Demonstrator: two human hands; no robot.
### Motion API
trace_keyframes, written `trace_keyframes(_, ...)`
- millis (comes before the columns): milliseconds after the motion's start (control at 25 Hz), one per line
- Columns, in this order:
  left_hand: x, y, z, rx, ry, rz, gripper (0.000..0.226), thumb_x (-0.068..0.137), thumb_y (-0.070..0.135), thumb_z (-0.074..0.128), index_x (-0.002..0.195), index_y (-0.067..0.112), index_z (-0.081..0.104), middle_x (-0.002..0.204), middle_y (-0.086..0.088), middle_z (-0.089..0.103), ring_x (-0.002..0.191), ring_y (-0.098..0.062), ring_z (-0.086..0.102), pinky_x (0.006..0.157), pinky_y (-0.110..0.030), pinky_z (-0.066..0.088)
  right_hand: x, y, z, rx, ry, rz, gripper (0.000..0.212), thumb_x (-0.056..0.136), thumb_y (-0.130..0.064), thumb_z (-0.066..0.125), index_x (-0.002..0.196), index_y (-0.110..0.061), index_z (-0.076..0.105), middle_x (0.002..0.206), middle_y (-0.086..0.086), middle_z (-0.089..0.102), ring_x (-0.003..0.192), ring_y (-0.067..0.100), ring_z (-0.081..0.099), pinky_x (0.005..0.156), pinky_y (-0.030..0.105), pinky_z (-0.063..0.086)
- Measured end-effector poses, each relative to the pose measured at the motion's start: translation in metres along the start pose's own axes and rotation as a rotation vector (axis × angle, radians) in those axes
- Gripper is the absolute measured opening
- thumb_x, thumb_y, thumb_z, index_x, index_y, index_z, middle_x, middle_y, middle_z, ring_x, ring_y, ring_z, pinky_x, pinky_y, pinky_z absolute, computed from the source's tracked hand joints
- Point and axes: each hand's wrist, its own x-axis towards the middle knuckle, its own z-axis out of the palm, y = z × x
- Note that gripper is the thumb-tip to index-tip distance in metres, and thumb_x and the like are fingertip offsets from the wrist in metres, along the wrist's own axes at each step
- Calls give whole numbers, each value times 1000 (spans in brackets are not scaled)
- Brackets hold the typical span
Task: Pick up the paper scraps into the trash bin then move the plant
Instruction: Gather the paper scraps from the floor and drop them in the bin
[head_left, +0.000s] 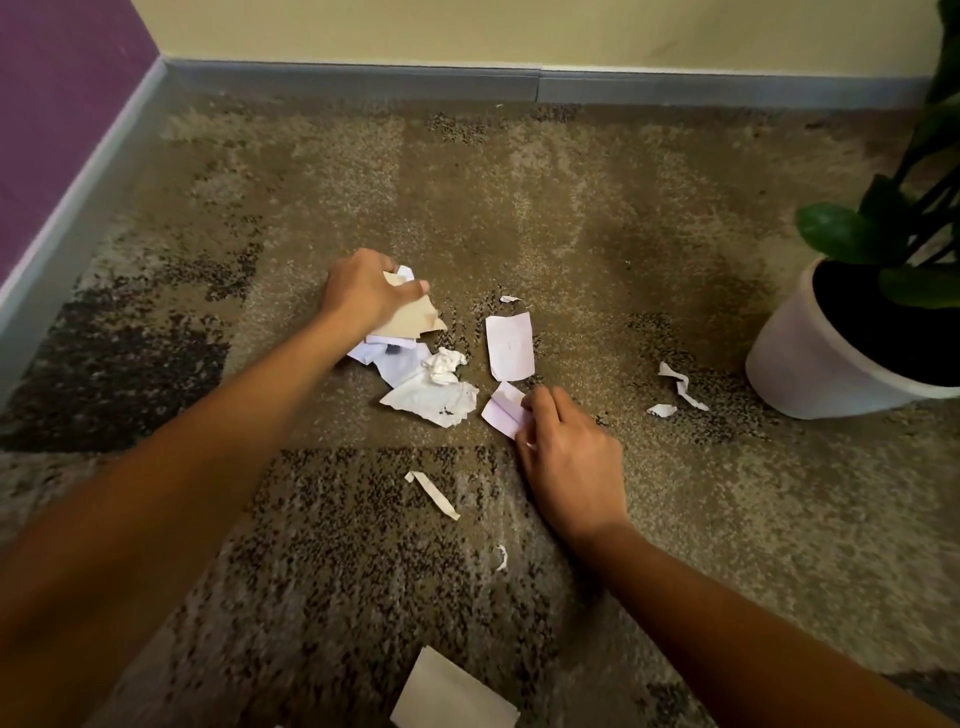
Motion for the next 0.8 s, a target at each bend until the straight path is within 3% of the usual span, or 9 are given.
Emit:
trace_keyframes(80, -10, 0, -12, -114, -122, 40, 51, 78, 49, 70, 112, 12, 67, 99, -7, 67, 88, -24, 62, 72, -28, 41, 0, 0, 0, 1, 4, 0, 7, 87, -23, 53, 86, -15, 53, 77, -1, 55, 53, 13, 48, 46, 20, 24)
trace_keyframes(200, -32, -1, -16, -50, -292, 80, 54, 78, 48, 69, 118, 13, 63, 118, -7, 64, 101, -28, 63, 84, -35, 48, 0, 1, 1, 2, 3, 1, 9, 88, -23, 50, 87, -15, 53, 77, -1, 55, 53, 12, 47, 46, 20, 25)
trace_keyframes(320, -59, -5, 4, 166, -254, 99, 49, 81, 43, 66, 121, 16, 60, 139, -12, 47, 119, -33, 52, 103, -46, 39, 0, 1, 1, -2, 2, 2, 10, 88, -24, 49, 89, -15, 54, 78, -2, 55, 55, 9, 42, 46, 20, 26)
trace_keyframes(400, -72, -6, 16, 192, -192, 120, 44, 81, 39, 67, 118, 16, 61, 139, -13, 41, 125, -32, 45, 106, -43, 35, 0, 1, 1, -6, 5, 7, 8, 88, -23, 51, 89, -15, 54, 78, -2, 55, 55, 8, 37, 47, 20, 26)
trace_keyframes(600, -83, -14, 25, 69, -138, 273, 21, 79, 32, 71, 80, 21, 54, 102, 0, 54, 107, -23, 51, 82, -28, 32, -1, 1, 0, -1, -44, 7, 11, 86, -23, 58, 94, -15, 56, 81, 1, 56, 54, 17, 52, 44, 22, 27)
trace_keyframes(800, -90, -10, 13, -104, -35, 149, 25, 75, 37, 75, 75, 22, 55, 105, -8, 68, 91, -19, 55, 72, -25, 33, -4, -4, -10, 24, -80, 158, 11, 87, -12, 62, 97, -8, 63, 85, 11, 63, 56, 30, 61, 47, 26, 29)
